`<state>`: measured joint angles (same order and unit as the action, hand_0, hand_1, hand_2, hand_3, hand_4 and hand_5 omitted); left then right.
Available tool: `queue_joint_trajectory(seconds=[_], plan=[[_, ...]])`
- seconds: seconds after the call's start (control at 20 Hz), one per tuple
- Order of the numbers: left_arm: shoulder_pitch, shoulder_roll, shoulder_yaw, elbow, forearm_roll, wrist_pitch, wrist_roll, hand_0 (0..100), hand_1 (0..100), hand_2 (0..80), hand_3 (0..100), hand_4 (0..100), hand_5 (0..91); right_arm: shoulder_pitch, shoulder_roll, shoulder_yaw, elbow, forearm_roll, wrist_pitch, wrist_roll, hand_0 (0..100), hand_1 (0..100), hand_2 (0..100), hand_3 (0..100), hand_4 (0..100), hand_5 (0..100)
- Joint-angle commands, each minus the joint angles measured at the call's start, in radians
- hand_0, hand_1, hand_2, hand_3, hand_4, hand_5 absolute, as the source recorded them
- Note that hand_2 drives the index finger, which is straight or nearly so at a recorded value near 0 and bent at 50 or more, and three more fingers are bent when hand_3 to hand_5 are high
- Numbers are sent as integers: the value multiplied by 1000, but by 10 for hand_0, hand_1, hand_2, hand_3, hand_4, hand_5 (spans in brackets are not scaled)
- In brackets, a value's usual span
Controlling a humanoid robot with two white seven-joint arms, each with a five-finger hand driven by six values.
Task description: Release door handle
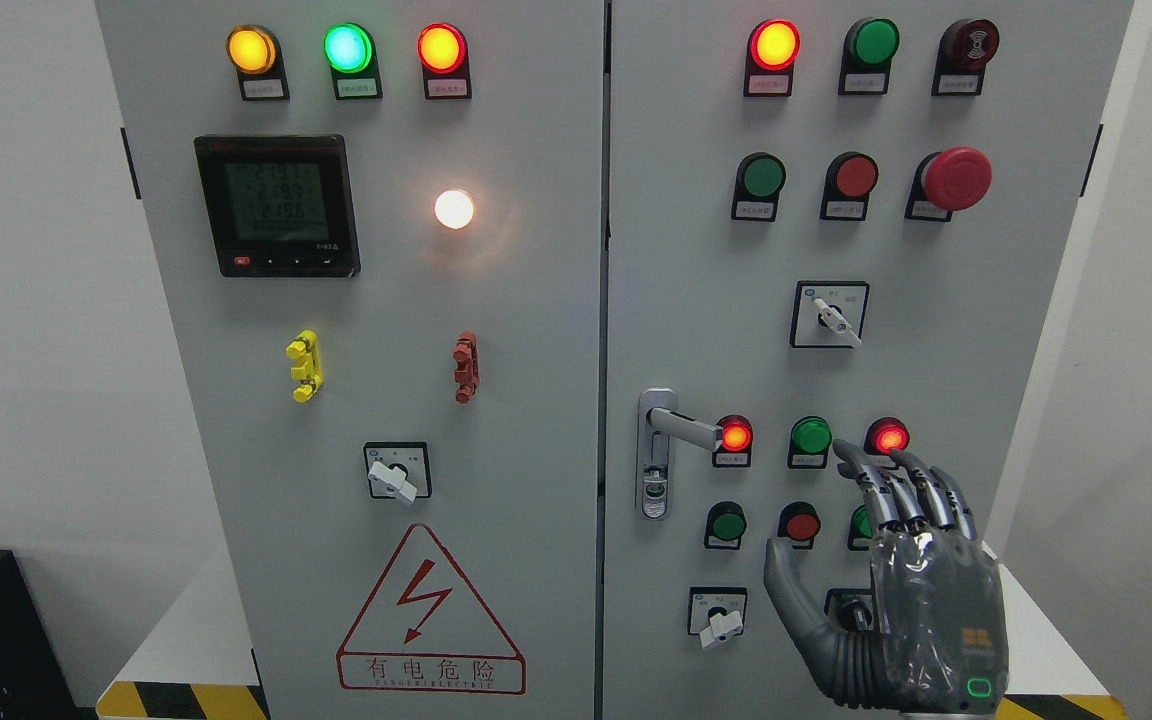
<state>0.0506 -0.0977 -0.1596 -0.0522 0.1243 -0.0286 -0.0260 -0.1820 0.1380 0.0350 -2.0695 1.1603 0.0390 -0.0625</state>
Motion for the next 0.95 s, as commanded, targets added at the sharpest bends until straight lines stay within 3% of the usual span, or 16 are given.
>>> queue_joint_trajectory(seconds=[0.0,0.9], plan=[[0,1,0,0,0,-1,0,0,0,45,104,2,0,4,2,-89,-20,-56,-45,-33,417,252,0,0,0,0],[0,0,0,0,0,-1,0,0,0,44,105,1,0,9,-1,-52,-20,-70,-65,-106,444,244,0,0,0,0]])
